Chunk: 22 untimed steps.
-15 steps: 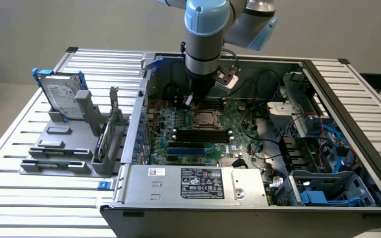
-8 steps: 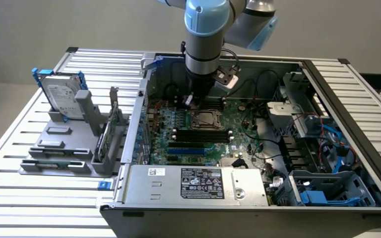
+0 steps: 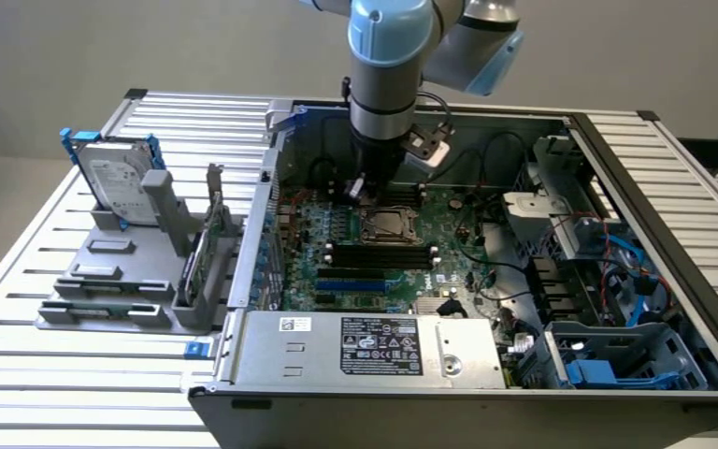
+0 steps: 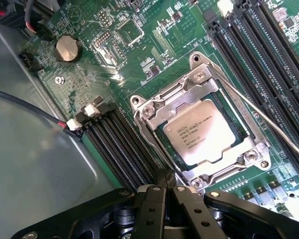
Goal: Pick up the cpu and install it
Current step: 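Install the first cpu locking lever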
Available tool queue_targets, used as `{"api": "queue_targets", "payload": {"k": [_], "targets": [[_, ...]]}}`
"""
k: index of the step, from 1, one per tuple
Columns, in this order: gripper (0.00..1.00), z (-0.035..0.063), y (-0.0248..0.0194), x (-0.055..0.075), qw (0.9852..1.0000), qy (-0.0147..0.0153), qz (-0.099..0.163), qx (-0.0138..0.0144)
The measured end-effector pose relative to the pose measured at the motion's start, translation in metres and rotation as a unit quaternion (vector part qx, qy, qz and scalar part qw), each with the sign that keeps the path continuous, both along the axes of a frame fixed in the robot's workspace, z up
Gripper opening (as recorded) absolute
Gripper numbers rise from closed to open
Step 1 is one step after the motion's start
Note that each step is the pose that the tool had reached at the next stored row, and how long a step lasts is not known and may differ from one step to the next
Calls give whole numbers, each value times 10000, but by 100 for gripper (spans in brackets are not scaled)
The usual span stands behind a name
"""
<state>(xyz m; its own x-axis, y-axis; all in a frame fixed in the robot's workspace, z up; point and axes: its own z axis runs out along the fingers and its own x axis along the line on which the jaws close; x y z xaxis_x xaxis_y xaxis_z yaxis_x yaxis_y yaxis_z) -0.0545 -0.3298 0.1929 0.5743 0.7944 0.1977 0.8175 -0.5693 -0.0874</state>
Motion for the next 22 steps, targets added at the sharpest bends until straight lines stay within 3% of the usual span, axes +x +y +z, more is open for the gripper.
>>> {"api": "queue_targets", "payload": {"k": [22], "targets": [[11,0,13,73,9999,2,-83,-59]]}}
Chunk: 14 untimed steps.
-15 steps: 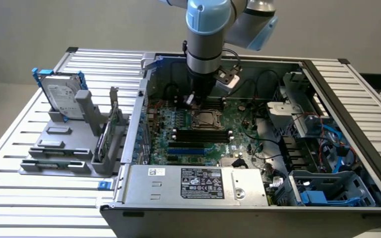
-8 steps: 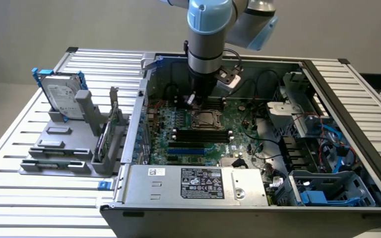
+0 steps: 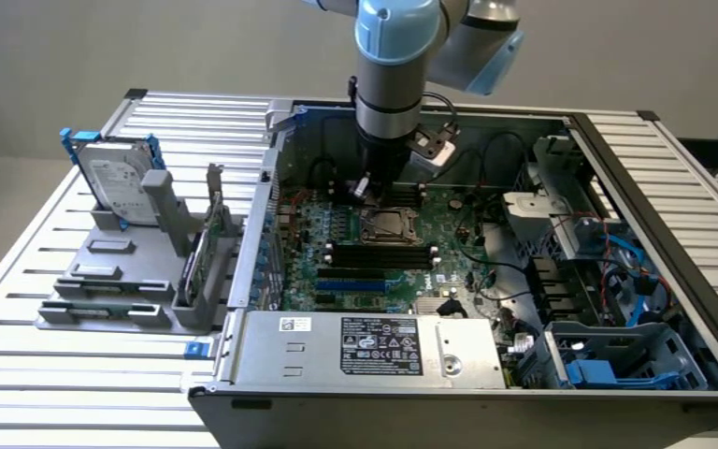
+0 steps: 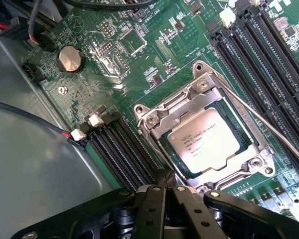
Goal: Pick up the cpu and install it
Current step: 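Install the first cpu locking lever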
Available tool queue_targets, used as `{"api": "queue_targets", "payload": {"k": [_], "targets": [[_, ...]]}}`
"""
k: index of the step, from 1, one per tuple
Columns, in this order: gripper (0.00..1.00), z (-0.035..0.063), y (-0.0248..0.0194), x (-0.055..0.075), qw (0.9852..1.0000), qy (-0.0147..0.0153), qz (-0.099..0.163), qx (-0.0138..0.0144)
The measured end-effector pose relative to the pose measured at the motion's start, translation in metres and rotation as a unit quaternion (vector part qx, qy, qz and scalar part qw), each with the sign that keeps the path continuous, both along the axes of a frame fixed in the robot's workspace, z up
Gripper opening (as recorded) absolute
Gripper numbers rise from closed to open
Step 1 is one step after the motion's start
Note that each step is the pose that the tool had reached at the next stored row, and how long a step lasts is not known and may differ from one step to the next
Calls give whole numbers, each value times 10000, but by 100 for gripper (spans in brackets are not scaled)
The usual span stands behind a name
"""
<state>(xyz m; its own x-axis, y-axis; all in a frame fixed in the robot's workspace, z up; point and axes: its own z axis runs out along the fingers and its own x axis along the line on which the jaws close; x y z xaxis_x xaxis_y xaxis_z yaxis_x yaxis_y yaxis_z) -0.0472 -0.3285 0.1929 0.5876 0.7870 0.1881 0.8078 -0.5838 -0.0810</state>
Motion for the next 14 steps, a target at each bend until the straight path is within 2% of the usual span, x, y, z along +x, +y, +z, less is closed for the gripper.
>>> {"api": "queue_targets", "payload": {"k": [14], "targets": [[11,11,3,39,10000,-3,-44,-24]]}}
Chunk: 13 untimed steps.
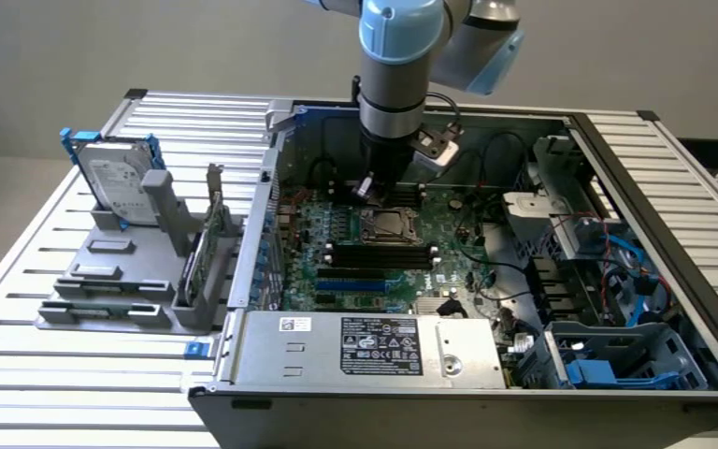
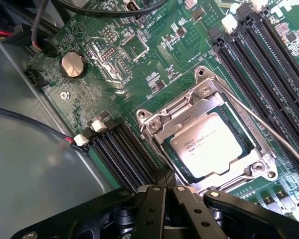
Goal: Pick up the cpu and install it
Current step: 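Install the first cpu locking lever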
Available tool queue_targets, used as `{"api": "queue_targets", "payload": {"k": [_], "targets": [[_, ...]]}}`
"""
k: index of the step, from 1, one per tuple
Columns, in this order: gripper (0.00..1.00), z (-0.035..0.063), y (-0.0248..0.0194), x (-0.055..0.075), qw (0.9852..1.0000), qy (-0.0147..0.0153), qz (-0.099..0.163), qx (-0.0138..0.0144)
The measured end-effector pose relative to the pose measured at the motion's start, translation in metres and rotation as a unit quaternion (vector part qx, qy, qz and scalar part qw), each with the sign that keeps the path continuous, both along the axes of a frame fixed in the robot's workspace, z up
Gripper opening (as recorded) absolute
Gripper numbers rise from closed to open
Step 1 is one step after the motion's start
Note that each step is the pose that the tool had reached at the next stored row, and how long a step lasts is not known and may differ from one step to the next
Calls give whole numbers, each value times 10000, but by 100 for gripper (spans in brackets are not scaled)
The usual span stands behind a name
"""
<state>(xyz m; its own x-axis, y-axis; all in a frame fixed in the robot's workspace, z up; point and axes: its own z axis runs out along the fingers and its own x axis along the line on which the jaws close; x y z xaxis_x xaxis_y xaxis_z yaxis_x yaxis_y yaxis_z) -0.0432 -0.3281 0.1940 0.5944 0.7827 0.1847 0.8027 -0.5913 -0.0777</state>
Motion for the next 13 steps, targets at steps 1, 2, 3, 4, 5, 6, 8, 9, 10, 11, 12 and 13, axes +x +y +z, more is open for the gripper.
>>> {"api": "queue_targets", "payload": {"k": [1,2,3,4,5,6,8,9,10,11,12,13], "targets": [[11,1,0,2,10000,0,-4,-2],[11,2,0,4,10000,0,-7,-3],[11,3,1,7,10000,0,-12,-5],[11,4,1,9,10000,0,-16,-6],[11,6,2,11,10000,0,-20,-7],[11,8,2,13,10000,0,-24,-9],[11,14,3,14,10000,0,-34,-11],[11,19,3,15,10000,1,-37,-11],[11,24,3,16,10000,0,-41,-11],[11,29,3,16,10000,0,-45,-11],[11,33,3,16,10000,0,-49,-12],[11,39,3,16,10000,0,-55,-12]]}}
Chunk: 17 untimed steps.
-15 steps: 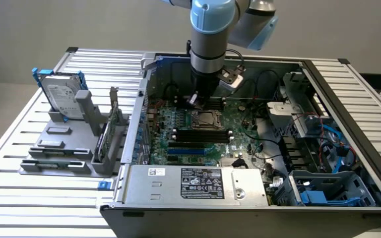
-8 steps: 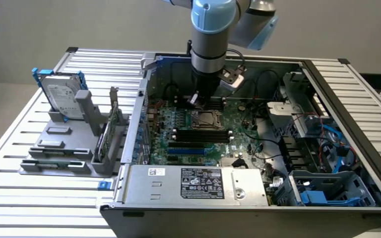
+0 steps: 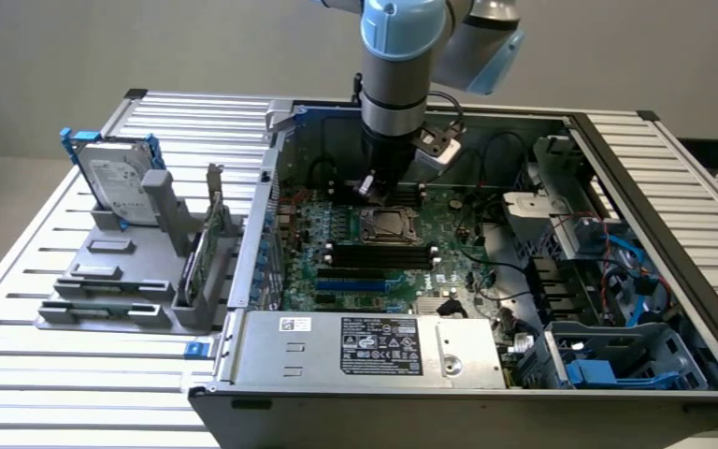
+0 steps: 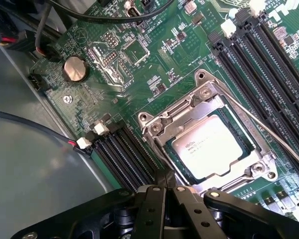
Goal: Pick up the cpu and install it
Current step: 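Install the first cpu locking lever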
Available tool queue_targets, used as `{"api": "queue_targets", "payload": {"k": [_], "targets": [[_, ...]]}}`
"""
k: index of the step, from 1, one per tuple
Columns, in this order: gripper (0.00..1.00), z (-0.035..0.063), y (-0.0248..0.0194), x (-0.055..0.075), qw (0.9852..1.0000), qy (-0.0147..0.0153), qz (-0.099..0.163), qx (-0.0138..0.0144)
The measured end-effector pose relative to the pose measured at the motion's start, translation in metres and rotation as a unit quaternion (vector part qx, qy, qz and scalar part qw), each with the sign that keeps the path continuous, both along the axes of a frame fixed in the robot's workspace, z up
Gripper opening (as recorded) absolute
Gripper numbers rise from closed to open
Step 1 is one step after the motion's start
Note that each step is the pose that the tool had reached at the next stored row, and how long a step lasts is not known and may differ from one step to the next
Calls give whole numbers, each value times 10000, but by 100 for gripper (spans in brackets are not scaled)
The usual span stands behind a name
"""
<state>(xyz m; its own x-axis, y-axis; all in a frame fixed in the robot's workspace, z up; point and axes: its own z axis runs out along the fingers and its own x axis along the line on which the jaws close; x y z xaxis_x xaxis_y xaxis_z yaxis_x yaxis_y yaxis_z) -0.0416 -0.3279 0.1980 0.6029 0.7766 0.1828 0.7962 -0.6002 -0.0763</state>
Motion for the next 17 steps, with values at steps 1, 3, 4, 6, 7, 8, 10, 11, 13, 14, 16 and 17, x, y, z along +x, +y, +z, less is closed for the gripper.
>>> {"api": "queue_targets", "payload": {"k": [1,3,4,6,7,8,10,11,13,14,16,17], "targets": [[11,8,0,0,10000,0,-6,0],[11,28,0,0,10000,0,-20,0],[11,38,0,0,10000,0,-27,0],[11,50,0,-1,10000,1,-42,-1],[11,55,-1,-1,10000,2,-48,-2],[11,56,0,-1,10000,1,-52,-1],[11,56,0,-1,10000,1,-64,1],[11,56,0,-1,10000,1,-69,0],[11,57,0,-1,10000,1,-76,-1],[11,57,0,-1,10000,1,-78,-1],[11,59,1,-2,10000,2,-83,-3],[11,58,6,-2,10000,2,-87,-3]]}}
